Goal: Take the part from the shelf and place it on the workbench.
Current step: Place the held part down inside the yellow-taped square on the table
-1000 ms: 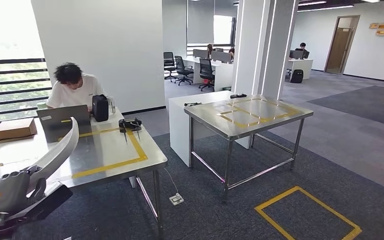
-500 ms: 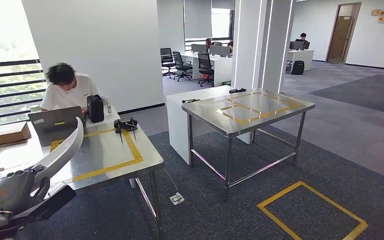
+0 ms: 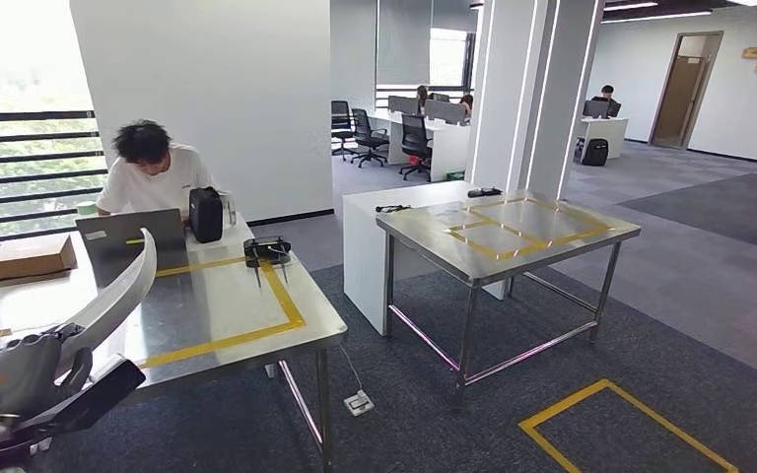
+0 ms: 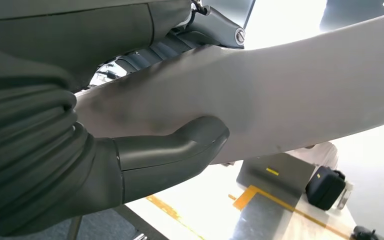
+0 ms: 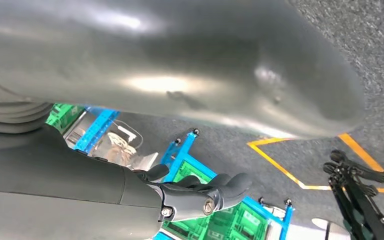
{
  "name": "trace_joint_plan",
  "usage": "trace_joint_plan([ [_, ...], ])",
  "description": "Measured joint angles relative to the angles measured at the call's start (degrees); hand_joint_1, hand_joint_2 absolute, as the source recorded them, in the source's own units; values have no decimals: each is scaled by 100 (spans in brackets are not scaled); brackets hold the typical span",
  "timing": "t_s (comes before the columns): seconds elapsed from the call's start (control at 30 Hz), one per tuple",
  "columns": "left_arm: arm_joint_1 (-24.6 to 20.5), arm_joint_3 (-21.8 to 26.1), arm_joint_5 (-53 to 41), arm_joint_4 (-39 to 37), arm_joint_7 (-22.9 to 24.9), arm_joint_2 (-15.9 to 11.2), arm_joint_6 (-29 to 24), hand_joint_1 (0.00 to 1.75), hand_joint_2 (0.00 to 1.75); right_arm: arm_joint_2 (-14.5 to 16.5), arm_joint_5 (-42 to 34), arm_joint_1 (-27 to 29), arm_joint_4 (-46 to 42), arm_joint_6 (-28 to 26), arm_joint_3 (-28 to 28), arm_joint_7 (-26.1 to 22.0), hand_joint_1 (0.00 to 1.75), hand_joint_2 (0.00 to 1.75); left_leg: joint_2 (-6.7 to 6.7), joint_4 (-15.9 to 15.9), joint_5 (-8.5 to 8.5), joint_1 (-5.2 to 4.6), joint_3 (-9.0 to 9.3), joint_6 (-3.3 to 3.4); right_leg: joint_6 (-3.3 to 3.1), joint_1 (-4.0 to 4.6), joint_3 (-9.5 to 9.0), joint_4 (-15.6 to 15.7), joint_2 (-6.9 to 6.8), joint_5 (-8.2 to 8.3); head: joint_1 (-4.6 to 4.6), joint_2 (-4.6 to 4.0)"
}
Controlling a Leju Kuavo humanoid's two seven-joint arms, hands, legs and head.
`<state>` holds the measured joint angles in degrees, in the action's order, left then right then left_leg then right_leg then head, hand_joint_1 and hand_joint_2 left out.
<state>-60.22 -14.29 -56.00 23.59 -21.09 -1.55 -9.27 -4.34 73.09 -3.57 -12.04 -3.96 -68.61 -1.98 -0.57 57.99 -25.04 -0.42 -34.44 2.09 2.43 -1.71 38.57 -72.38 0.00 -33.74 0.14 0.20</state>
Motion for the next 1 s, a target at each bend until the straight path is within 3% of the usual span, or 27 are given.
trace_joint_plan([
  [0.03, 21, 0, -1, -1, 0, 5, 1, 157, 175, -1, 0, 5, 0, 0, 0, 1, 0, 0, -8, 6, -35, -13, 31, 9, -4, 15, 201, -232, 1, -41, 3, 0],
  [0.07, 39, 0, -2, -1, 1, 9, 1, 157, 175, -1, 0, 9, 0, 0, 0, 1, 0, 0, -16, 17, -76, -25, 69, 13, -19, 29, 306, -257, 1, 38, 4, 0],
  [0.1, 49, 0, -3, -1, 1, 11, 2, 157, 175, -2, 0, 14, 0, 0, 0, 1, 0, 0, -22, 30, -121, -34, 116, 10, -43, 44, 298, -57, 0, 240, 6, 0],
  [0.17, 46, 0, -5, -1, 11, 14, 2, 157, 175, -7, 1, 21, 0, 2, 0, 1, 0, 0, -26, 50, -217, -42, 216, -11, -113, 79, 51, 731, 0, 768, 5, 0],
  [0.23, 33, 0, -7, -3, 39, 10, 5, 157, 175, -12, 7, 23, 0, 10, 0, 4, 0, 0, -31, 44, -282, -53, 260, -58, -189, 122, -140, 1277, -2, 957, -2, 0],
  [0.37, 45, 1, -20, 2, 75, -48, 15, 157, 175, -9, 19, 32, 0, 33, 0, 1, 0, 0, -37, 150, -311, -68, 261, -197, -328, 107, -284, 1420, 4, 936, -5, -1],
  [0.43, 37, 2, -24, 4, 76, -85, 13, 157, 175, -7, 25, 26, 0, 42, 0, -11, 0, 0, -22, 617, -441, -51, 6, -265, -388, 79, -373, 1442, 7, 898, -18, -1],
  [0.5, 63, 2, -29, -5, 74, -111, 7, 157, 175, -8, 32, 24, 0, 44, 0, -20, 0, 0, -9, 1350, -709, -9, -450, -337, -413, 68, -436, 1442, 9, 832, -32, 0],
  [0.53, 95, 2, -32, -11, 73, -125, 1, 157, 175, -7, 36, 28, 0, 44, 0, -27, 0, 0, -3, 1602, -794, 14, -644, -361, -407, 64, -471, 1441, 12, 796, -34, 0],
  [0.57, 130, 2, -32, -17, 73, -139, -5, 157, 175, -7, 42, 33, 0, 44, 0, -34, 0, 0, 5, 1681, -771, 34, -757, -372, -398, 61, -517, 1440, 17, 759, -37, 0],
  [0.6, 156, 2, -32, -19, 72, -156, -13, 157, 175, -7, 49, 37, 0, 44, 0, -44, 0, 0, 13, 1528, -602, 47, -754, -380, -386, 57, -572, 1438, 21, 719, -39, 0],
  [0.67, 177, 2, -32, -20, 63, -189, -30, 157, 175, -7, 61, 37, 0, 49, 0, -64, 0, 0, 30, 750, -41, 58, -512, -367, -352, 50, -694, 1435, 26, 628, -42, 0],
  [0.73, 177, 3, -33, -25, 46, -213, -45, 157, 175, -6, 72, 32, 0, 58, 0, -71, 0, 0, 42, 121, 199, 30, -285, -323, -293, 51, -766, 1437, 26, 550, -48, -2],
  [0.83, 191, 4, -40, -27, 45, -217, -52, 157, 175, -2, 78, 25, 2, 67, 0, -78, 0, 0, 33, -54, 153, 4, -172, -189, -172, 59, -811, 1402, 16, 524, -37, -1],
  [0.9, 186, 6, -50, -17, 59, -217, -52, 157, 175, -3, 81, 19, 2, 63, 0, -90, 0, 0, 28, -78, 144, 26, -77, -105, -124, 56, -756, 1197, 11, 474, -20, -2],
  [0.93, 178, 7, -58, -10, 64, -215, -52, 157, 175, -5, 86, 13, 2, 61, 0, -93, 0, 0, 25, -83, 125, 34, -26, -73, -107, 52, -632, 953, 10, 377, -10, -2],
  [1.0, 175, 9, -81, -3, 72, -214, -44, 157, 175, -8, 97, 5, 2, 56, 0, -95, 0, 0, 18, -78, 60, 30, 19, -31, -76, 55, -174, 194, 11, 70, 4, -3],
])
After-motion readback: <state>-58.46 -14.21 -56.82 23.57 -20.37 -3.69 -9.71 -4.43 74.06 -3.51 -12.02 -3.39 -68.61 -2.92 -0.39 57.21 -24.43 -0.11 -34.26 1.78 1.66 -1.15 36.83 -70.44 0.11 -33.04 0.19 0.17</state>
